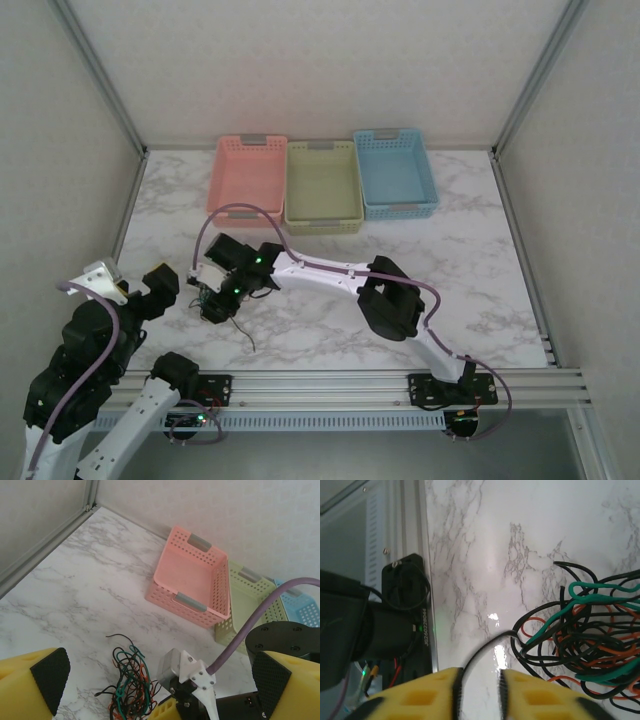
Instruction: Untangle the cables
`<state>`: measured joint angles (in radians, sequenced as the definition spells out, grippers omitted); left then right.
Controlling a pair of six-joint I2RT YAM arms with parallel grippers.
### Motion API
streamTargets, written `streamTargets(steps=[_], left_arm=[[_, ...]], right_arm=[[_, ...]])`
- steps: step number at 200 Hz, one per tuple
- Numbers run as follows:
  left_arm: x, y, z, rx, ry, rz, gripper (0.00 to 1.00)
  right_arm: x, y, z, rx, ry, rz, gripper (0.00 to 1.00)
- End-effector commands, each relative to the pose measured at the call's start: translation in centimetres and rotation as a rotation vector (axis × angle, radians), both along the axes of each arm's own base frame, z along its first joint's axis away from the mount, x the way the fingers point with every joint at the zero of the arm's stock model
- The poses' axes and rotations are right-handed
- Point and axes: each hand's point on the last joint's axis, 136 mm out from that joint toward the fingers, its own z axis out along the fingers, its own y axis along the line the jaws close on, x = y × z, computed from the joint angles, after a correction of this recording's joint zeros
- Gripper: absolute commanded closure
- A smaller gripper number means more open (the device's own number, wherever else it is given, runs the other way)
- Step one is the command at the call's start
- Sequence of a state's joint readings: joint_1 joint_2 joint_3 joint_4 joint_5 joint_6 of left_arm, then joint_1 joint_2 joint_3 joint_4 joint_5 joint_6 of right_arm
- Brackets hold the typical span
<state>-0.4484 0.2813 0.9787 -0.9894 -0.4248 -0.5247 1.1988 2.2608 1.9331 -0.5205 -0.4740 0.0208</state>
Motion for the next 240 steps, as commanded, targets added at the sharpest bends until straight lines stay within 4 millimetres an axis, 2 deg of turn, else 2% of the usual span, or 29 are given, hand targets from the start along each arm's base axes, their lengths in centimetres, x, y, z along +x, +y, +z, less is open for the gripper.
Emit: streamTargets(steps=[1,16,37,52,70,91,118,158,209,240], left_arm=[[0.3,-0.3,-0.4,0.008,0.014,-0.010,0.03],[0.4,-0.5,-0.4,0.007,0.014,-0.020,0.03],[0.7,-1.0,-0.6,0.011,0.030,-0.039,0.03],[1.1,-1.4,-0.8,0.015,0.047,-0.055,0.03],[1.6,-2.5,-1.2,0.011,0.073,-0.098,0.03],[2.5,-4.7,-2.1,-0.007,0.135,-0.185,0.04],[3.9,-8.3,-5.2,-0.096,0.283,-0.285,0.08],[5.4,-11.9,-10.5,-0.224,0.437,-0.349,0.15],[5.8,-14.7,-15.2,-0.282,0.552,-0.411,0.17],[6.1,-15.8,-15.8,-0.241,0.563,-0.424,0.16]], right_arm=[[0.7,-0.4,1.8,0.026,-0.073,-0.031,0.87],[1.3,-1.1,3.1,0.041,-0.123,-0.052,1.00],[2.5,-2.9,4.8,0.064,-0.168,-0.109,1.00],[3.4,-4.9,5.6,0.087,-0.145,-0.156,1.00],[4.2,-7.3,5.8,0.091,-0.123,-0.200,1.00],[5.0,-10.6,4.6,0.052,-0.116,-0.253,1.00],[6.7,-15.0,3.9,0.073,-0.040,-0.377,1.00],[8.3,-20.0,2.9,0.047,0.000,-0.527,1.00],[9.7,-23.6,2.9,0.086,0.020,-0.632,1.00],[10.0,-24.0,2.5,0.095,0.034,-0.648,1.00]])
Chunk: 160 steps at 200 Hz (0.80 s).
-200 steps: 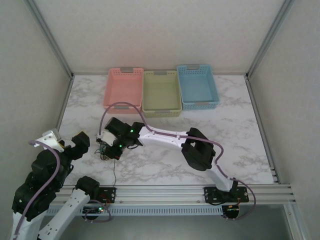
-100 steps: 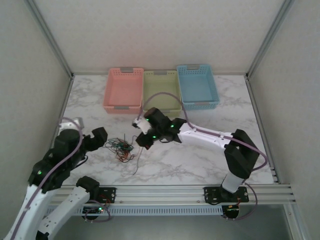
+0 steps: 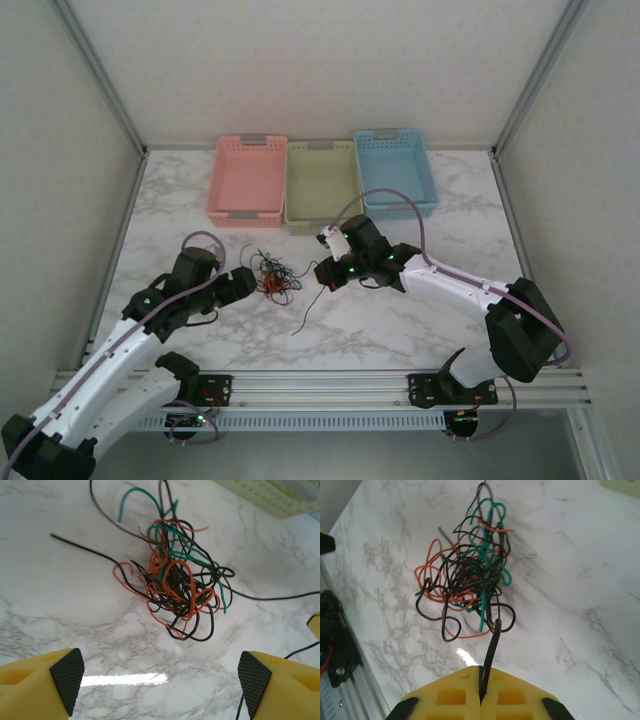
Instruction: Untangle the cables
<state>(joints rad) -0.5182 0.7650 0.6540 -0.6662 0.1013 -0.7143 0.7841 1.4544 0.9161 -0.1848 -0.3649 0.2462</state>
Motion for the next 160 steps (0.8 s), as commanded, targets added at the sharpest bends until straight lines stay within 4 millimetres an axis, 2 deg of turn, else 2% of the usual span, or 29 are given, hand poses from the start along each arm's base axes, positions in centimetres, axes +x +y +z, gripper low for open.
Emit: streamTargets(steps=[1,58,78,82,92,116,136,160], left_arm=[[0.6,-1.6,0.6,-0.046,-0.030,-0.020,0.16],[1.9,-5.1,-0.5,0.030,-0.030,-0.138,0.19],[3.0,-5.8,-0.7,0.122,-0.038,-0.179,0.26],[3.3,-5.8,-0.7,0.145,-0.040,-0.184,0.28],[4.0,-5.7,-0.6,0.196,-0.046,-0.186,0.33],[5.4,-6.9,-0.9,0.221,-0.054,-0.215,0.39],[5.9,-8.5,-1.9,0.224,-0.030,-0.263,0.44],[5.7,-9.2,-3.3,0.235,-0.004,-0.295,0.45]], right_arm=[[0.0,0.0,0.5,0.044,-0.004,-0.011,1.00],[0.1,-0.5,0.4,0.088,0.009,-0.028,1.00],[-0.1,-0.5,0.3,0.096,0.014,-0.026,1.00],[0.7,-1.0,0.4,0.099,0.011,-0.048,1.00],[0.8,-1.1,0.4,0.103,0.010,-0.054,1.00],[0.8,-1.3,0.4,0.108,0.013,-0.059,1.00],[1.0,-1.5,0.4,0.117,0.016,-0.067,1.00],[1.1,-1.7,0.3,0.124,0.020,-0.076,1.00]])
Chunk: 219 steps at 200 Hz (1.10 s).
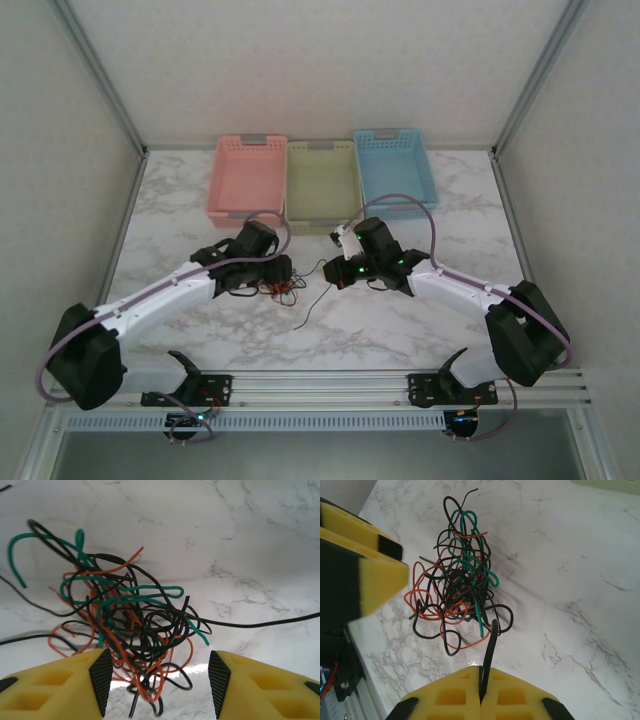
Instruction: Untangle the cables
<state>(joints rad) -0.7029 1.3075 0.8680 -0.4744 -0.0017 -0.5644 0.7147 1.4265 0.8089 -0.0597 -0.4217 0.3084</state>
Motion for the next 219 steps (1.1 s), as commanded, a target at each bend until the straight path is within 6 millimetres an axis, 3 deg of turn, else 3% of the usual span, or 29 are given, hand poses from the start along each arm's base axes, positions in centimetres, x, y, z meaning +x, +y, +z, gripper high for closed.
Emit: streamTargets(steps=[1,42,69,118,150,174,219], left_arm=[[0.2,-1.1,-0.3,0.013,-0.011,-0.054,0.45],[0.1,-0.9,-1.7,0.043,0.010,-0.063,0.47],[0.3,-1.2,-2.2,0.047,0.021,-0.068,0.61],[0.4,-1.2,-3.0,0.066,0.034,-0.073,0.68],[0.3,-0.9,-3.0,0.075,0.028,-0.069,0.89],[0.0,0.2,-2.7,0.101,0.014,-0.044,1.00],[-0.9,3.7,-0.8,0.176,-0.024,0.052,1.00]], right_arm=[[0.2,-0.1,1.3,0.050,-0.021,-0.009,1.00],[0.2,-0.1,1.4,0.054,-0.023,-0.006,1.00],[0.2,-0.1,1.3,0.055,-0.021,-0.005,1.00],[0.2,-0.1,1.2,0.050,-0.017,-0.006,1.00],[0.2,-0.1,1.3,0.051,-0.018,-0.008,1.00],[0.1,-0.1,1.4,0.055,-0.020,-0.006,1.00],[0.9,-1.5,2.4,0.040,-0.045,-0.069,1.00]])
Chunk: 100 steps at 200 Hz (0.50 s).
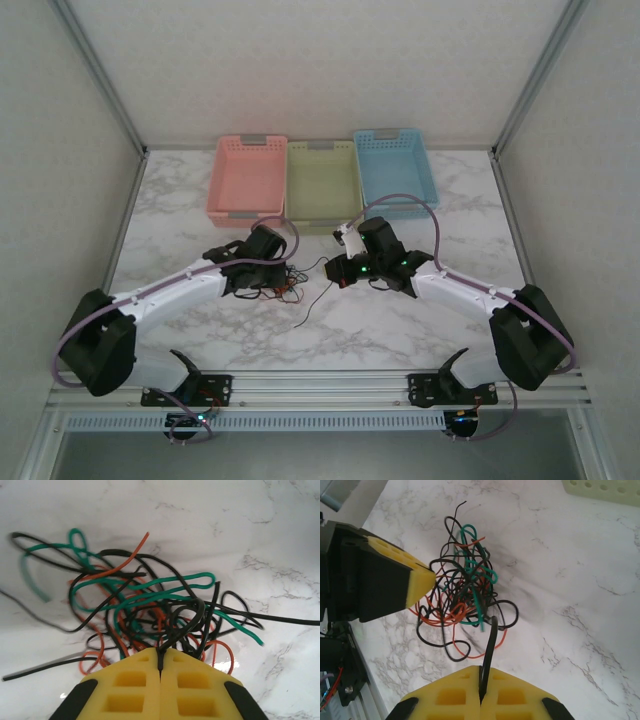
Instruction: Untangle the cables
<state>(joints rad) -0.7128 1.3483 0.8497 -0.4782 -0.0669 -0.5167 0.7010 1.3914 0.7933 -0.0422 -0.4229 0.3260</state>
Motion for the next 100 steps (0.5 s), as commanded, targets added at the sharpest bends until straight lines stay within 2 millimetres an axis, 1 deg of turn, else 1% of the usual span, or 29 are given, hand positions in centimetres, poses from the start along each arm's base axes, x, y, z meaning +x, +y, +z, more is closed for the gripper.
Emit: streamTargets(steps=[1,23,45,69,100], left_arm=[[-0.9,2.8,1.3,0.072,-0.030,0.070,1.00],[-1.5,4.5,3.1,0.096,-0.074,0.106,1.00],[-1.8,5.9,4.7,0.118,-0.109,0.136,1.00],[-2.1,7.5,5.8,0.158,-0.136,0.170,1.00],[-2.2,8.6,6.7,0.181,-0.156,0.205,1.00]], right_arm=[[0.7,-1.1,1.4,0.008,-0.032,-0.048,1.00],[1.7,-2.7,1.6,-0.025,-0.041,-0.104,1.00],[3.0,-4.7,1.4,-0.061,-0.034,-0.171,1.00],[4.1,-7.0,1.4,-0.092,-0.042,-0.241,1.00],[4.9,-9.2,1.2,-0.132,-0.050,-0.302,1.00]])
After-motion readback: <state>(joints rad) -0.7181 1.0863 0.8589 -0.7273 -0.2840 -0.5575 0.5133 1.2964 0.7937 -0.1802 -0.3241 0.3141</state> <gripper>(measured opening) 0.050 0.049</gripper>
